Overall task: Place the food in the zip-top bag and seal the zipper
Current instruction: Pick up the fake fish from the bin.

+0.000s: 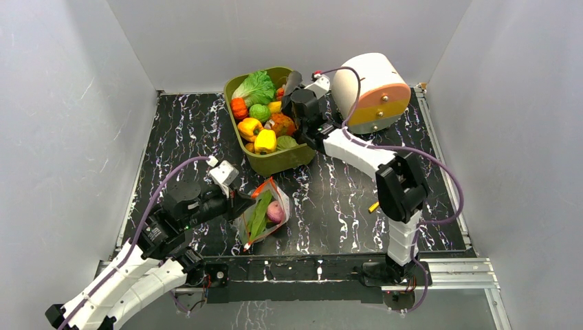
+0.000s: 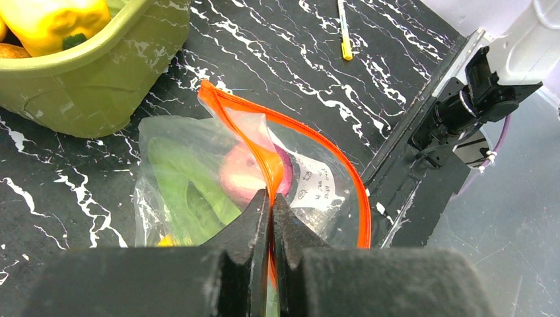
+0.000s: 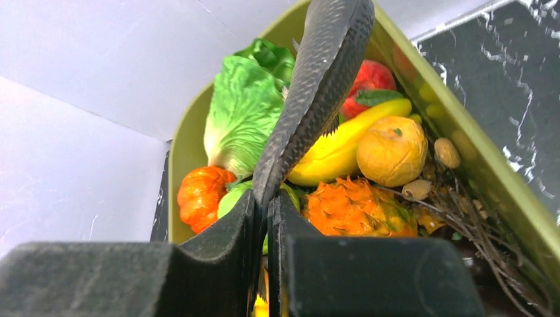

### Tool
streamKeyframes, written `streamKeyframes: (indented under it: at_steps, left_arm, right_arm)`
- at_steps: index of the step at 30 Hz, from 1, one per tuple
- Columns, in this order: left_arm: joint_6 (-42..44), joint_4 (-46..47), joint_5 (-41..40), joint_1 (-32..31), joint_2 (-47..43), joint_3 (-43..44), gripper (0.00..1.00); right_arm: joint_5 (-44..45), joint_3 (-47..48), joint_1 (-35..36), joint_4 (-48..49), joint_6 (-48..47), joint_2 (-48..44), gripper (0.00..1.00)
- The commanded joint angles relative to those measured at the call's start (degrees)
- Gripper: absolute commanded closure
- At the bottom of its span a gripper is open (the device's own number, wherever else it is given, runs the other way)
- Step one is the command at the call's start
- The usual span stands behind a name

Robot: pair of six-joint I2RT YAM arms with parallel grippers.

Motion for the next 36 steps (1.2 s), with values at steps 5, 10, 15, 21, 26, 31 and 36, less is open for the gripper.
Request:
streamKeyframes:
  at_steps: [5, 10, 15, 21, 26, 31, 36]
  left_arm:
    - [0.08, 0.88, -1.01, -0.15, 0.96, 0.12, 1.0]
    - [-1.49, 1.41, -1.63, -0.16, 1.05, -0.29, 1.0]
    - [-2.62, 1.65, -2.17, -0.15, 1.28, -0.18, 1.0]
    - [-3.61, 1.66, -3.86, -0.15, 2.47, 1.73, 1.0]
    - [-5.94, 4.17, -2.5, -0.15, 3.48, 1.96, 1.0]
    - [-8.4, 5.74, -2.76, -0.14, 3.86, 1.15, 1.0]
    - [-10.61, 6.99, -3.79, -0.15, 3.95, -0.04, 1.0]
  right_arm:
    - [-4.97, -2.64, -0.3, 0.21, -12.6, -10.87, 1.0]
    - [-12.43, -8.3, -0.3, -0.45, -18.55, -19.97, 1.0]
    - [-18.49, -14.15, -0.3, -3.01, -22.9, -28.88, 1.0]
    - [-25.3, -18.55, -0.29, -10.08, -24.17, -38.97, 1.0]
    - [-31.28, -20.99, -0.3, -19.02, -24.47, -46.68, 1.0]
    - [-37.69, -22.85, -0.32, -26.55, -24.78, -52.86, 1.0]
    - [-42.58, -20.25, -0.3, -37.16, -24.52, -55.77, 1.0]
